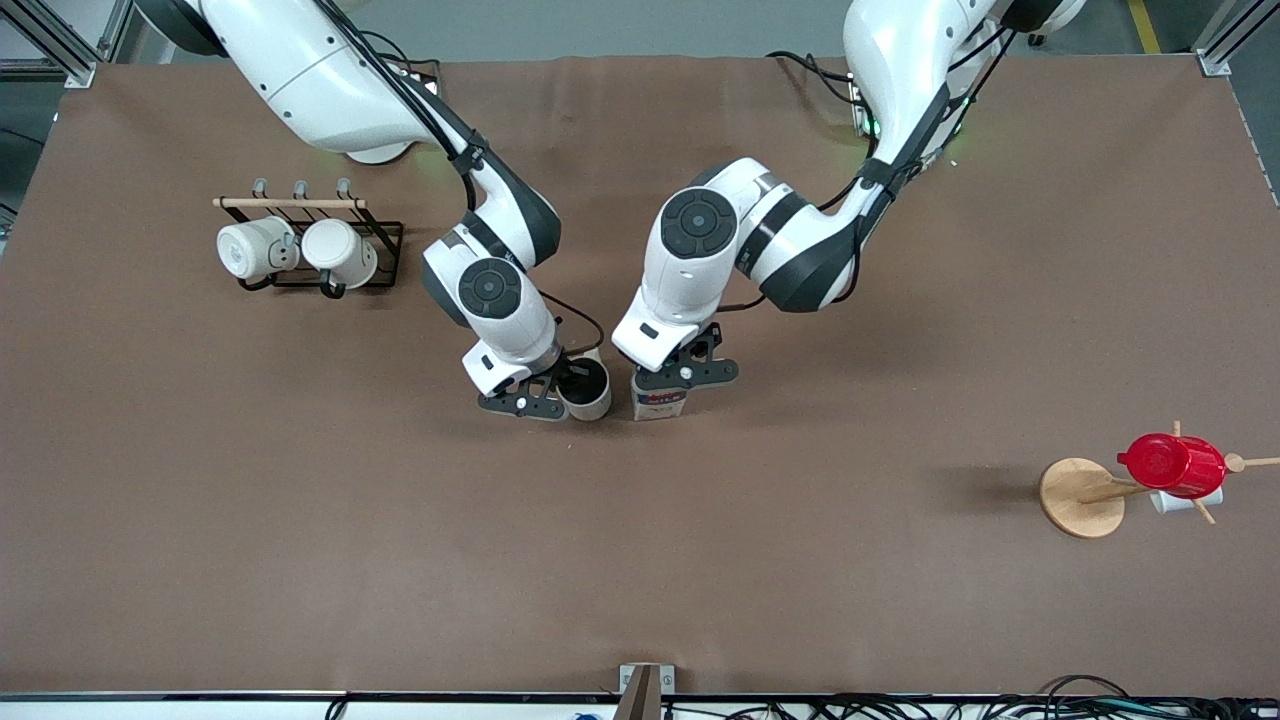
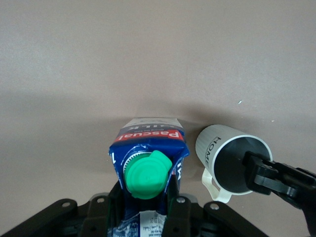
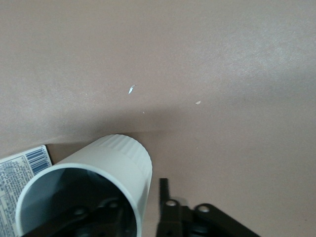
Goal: Place cup and milk on table
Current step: 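Carry the carton and mug toward each other at the table middle, then open the right gripper off the mug and lift it away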
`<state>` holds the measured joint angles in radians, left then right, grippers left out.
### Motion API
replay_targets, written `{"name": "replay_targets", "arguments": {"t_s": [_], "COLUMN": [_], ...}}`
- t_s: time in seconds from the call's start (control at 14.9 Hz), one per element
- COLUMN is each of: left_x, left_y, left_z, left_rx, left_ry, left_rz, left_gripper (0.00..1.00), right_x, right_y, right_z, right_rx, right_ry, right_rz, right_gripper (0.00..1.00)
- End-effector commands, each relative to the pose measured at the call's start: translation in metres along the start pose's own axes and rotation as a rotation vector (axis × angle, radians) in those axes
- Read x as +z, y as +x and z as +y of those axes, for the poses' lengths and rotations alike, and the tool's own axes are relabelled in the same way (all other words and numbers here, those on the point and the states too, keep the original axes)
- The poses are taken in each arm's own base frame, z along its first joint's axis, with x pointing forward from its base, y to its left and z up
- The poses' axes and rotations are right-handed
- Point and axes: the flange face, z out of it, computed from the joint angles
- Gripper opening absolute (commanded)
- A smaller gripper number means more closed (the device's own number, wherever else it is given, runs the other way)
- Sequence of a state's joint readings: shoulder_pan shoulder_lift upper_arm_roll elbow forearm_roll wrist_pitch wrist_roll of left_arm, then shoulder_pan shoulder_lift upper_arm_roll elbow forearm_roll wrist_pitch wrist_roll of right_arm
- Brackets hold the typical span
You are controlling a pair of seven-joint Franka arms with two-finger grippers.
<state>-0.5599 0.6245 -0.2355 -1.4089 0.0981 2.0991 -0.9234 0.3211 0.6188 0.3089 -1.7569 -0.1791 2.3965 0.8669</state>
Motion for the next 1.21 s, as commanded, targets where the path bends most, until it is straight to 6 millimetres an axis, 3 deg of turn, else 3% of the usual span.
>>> {"name": "replay_targets", "arguments": {"t_s": [0.0,0.2,0.34,0.47,0.61,0.67,0.74,0.81,0.88,1.01,1.08,1.14], "left_x": [0.006,0.008,0.010,0.009,0.008,0.008,0.006,0.000,-0.007,-0.043,-0.067,-0.094], "left_y": [-0.001,-0.007,-0.008,-0.012,-0.012,-0.012,-0.011,-0.011,-0.010,-0.004,0.003,0.018], "left_z": [0.009,0.014,0.015,0.019,0.019,0.019,0.018,0.019,0.017,0.011,0.000,-0.023], "left_rx": [-0.015,-0.015,-0.014,0.002,0.006,0.008,0.007,0.010,0.009,0.000,-0.009,-0.026], "left_ry": [0.006,0.005,0.002,0.001,0.001,0.001,0.000,-0.005,-0.006,-0.022,-0.013,0.031], "left_rz": [0.016,0.015,0.016,0.017,0.020,0.020,0.022,0.028,0.035,0.070,0.091,0.118], "left_gripper": [0.28,0.31,0.31,0.33,0.39,0.60,0.90,1.00,1.00,1.00,1.00,1.00], "right_x": [-0.016,-0.085,-0.146,-0.202,-0.249,-0.268,-0.287,-0.304,-0.323,-0.351,-0.363,-0.377], "right_y": [0.009,0.016,0.024,0.037,0.051,0.057,0.062,0.067,0.066,0.061,0.057,0.056], "right_z": [0.001,0.014,0.035,0.068,0.114,0.137,0.162,0.187,0.208,0.240,0.254,0.282], "right_rx": [0.020,0.035,0.064,0.123,0.194,0.196,0.199,0.215,0.227,0.173,0.141,0.117], "right_ry": [0.003,-0.017,-0.036,-0.055,-0.088,-0.110,-0.129,-0.137,-0.149,-0.180,-0.171,-0.150], "right_rz": [0.027,0.049,0.093,0.138,0.173,0.184,0.193,0.204,0.212,0.195,0.166,0.133], "right_gripper": [1.00,1.00,1.00,1.00,1.00,1.00,1.00,1.00,1.00,1.00,1.00,1.00]}}
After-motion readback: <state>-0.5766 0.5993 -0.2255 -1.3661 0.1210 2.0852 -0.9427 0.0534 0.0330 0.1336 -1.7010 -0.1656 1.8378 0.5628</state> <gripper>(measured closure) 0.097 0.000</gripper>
